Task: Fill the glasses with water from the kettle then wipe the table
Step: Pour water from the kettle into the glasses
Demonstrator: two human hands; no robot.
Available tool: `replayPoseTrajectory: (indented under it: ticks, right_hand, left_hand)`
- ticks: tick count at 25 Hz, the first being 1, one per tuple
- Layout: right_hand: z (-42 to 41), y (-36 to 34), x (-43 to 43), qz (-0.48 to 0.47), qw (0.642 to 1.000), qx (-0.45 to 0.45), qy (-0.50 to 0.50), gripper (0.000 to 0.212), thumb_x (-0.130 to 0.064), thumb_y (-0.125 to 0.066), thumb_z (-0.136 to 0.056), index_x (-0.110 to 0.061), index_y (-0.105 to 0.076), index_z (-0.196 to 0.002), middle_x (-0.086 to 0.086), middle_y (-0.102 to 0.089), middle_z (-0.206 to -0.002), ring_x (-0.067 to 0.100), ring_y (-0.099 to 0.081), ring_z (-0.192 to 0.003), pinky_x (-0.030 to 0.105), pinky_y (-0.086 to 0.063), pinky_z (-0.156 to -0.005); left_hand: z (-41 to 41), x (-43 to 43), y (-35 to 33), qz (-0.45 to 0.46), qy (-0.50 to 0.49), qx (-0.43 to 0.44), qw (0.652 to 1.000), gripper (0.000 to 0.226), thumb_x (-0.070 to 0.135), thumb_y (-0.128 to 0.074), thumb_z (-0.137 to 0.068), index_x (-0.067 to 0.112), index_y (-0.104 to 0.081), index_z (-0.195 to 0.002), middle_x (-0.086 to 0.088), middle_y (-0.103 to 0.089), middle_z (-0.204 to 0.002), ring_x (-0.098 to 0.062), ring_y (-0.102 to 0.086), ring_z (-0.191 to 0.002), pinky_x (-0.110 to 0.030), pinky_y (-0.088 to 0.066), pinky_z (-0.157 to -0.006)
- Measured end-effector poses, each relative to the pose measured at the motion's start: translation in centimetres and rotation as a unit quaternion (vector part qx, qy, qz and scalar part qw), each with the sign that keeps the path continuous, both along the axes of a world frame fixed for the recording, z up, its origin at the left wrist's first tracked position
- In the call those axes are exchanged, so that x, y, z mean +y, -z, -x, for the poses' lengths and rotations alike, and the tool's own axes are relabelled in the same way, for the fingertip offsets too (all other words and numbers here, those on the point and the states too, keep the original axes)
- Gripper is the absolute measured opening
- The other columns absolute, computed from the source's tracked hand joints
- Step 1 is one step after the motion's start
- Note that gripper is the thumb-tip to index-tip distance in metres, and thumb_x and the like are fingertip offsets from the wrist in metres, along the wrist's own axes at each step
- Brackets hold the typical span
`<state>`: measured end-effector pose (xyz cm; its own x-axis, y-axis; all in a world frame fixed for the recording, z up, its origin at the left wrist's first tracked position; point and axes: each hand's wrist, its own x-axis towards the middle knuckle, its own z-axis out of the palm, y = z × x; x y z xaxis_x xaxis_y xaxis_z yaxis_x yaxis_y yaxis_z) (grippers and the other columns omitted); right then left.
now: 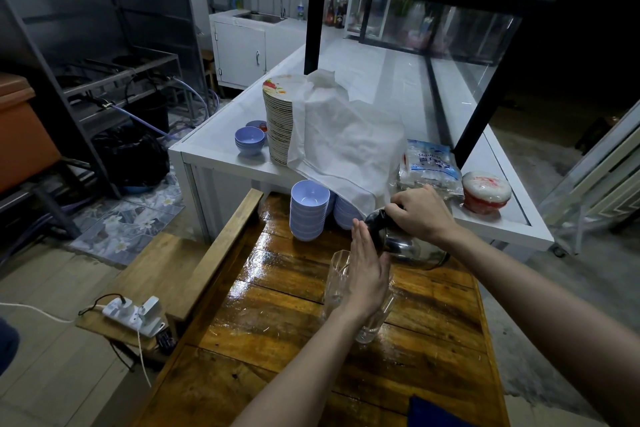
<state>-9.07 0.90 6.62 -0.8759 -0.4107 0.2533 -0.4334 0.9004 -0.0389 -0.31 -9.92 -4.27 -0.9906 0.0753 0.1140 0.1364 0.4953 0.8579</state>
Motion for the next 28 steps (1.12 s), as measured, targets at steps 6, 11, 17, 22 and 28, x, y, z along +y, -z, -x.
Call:
replayPoseTrajectory:
  ticks: [6,11,17,22,28]
  right_hand:
    - [0.1,0.4,0.0,0.003,1.000,0.000,-0.001,0.038,-0.025,-0.050,-0.089,-0.015,-0.046,-0.052,0.005,-0.053,-0.052,0.026,-0.050,-0.055,0.039,-0.038,-0.086]
    - [-0.1,0.3,-0.1,0.002,1.000,-0.002,-0.005,0.037,-0.033,-0.038,-0.082,-0.019,-0.038,-0.048,0.002,-0.050,-0.050,0.023,-0.046,-0.052,0.038,-0.037,-0.083]
    - [-0.3,-0.1,-0.2,0.006,1.000,0.004,-0.001,0.036,-0.032,-0.038,-0.079,-0.020,-0.029,-0.046,-0.004,-0.038,-0.045,0.023,-0.040,-0.051,0.037,-0.033,-0.077]
    - [0.2,0.0,-0.4,-0.007,1.000,0.019,-0.008,0.036,-0.033,-0.037,-0.079,-0.017,-0.038,-0.047,0.003,-0.048,-0.048,0.022,-0.043,-0.049,0.037,-0.033,-0.077]
    - [0.4,0.1,-1.0,-0.026,0.999,0.030,-0.024,0.036,-0.033,-0.039,-0.079,-0.015,-0.046,-0.049,0.007,-0.051,-0.049,0.025,-0.047,-0.051,0.037,-0.034,-0.074]
  left_hand:
    - [0.0,-0.1,0.1,-0.002,0.000,0.000,1.000,0.071,0.035,-0.029,-0.105,0.011,0.021,-0.150,-0.004,0.028,-0.159,-0.013,0.023,-0.147,-0.028,0.007,-0.122]
    - [0.0,-0.1,0.2,-0.001,-0.002,0.002,1.000,0.071,0.033,-0.029,-0.106,0.010,0.020,-0.151,-0.004,0.028,-0.159,-0.014,0.023,-0.148,-0.027,0.008,-0.121]
    - [0.1,0.1,-0.4,-0.010,-0.007,-0.004,1.000,0.071,0.030,-0.031,-0.106,0.008,0.019,-0.151,-0.007,0.025,-0.160,-0.015,0.021,-0.147,-0.025,0.008,-0.120]
    - [0.0,0.1,-0.8,-0.020,-0.010,-0.007,1.000,0.071,0.030,-0.031,-0.106,0.008,0.019,-0.150,-0.006,0.026,-0.159,-0.014,0.022,-0.147,-0.025,0.009,-0.120]
    - [-0.3,-0.2,-0.9,-0.031,-0.018,-0.017,0.999,0.072,0.034,-0.030,-0.106,0.009,0.020,-0.150,-0.005,0.026,-0.159,-0.015,0.022,-0.147,-0.025,0.008,-0.120]
